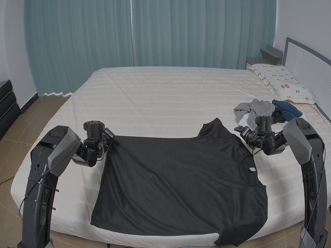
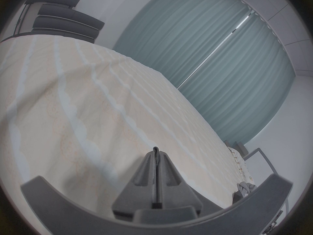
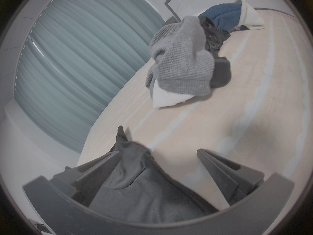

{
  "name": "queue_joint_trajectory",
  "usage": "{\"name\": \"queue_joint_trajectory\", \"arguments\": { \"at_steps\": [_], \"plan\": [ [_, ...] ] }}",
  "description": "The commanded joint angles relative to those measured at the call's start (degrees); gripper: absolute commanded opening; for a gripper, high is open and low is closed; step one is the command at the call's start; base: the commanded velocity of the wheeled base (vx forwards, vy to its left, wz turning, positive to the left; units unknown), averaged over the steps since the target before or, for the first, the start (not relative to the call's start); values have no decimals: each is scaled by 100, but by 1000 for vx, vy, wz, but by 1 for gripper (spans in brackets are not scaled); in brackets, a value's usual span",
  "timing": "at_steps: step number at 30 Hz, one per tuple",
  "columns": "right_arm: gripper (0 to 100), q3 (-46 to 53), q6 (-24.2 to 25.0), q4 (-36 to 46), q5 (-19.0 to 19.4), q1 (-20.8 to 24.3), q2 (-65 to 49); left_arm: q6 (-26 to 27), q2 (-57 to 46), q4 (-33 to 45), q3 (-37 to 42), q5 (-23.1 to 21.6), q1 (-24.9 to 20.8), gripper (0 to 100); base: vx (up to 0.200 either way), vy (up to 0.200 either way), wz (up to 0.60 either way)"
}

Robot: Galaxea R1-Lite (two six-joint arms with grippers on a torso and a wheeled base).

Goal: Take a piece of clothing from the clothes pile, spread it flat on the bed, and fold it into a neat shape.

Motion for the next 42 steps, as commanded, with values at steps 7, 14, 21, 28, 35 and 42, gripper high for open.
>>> {"name": "queue_joint_trajectory", "arguments": {
  "at_steps": [7,14,21,28,35,42],
  "plan": [
    [100,-346,-584,57,17,191,351,0,18,6,0,-16,-8,0,0,0,0],
    [0,-460,-628,57,8,235,421,0,18,24,0,-25,-8,0,0,0,0],
    [0,-662,-602,4,-27,156,430,8,18,50,9,-25,-26,0,0,0,0],
    [0,-1066,-593,13,-203,103,535,8,18,41,0,-25,-26,0,0,0,0],
    [0,-1497,-575,-22,-370,77,755,8,27,15,-26,-25,-17,0,0,0,0],
    [0,-1980,-575,-31,-669,77,975,8,62,15,-61,-25,-17,0,0,0,0]
  ]
}}
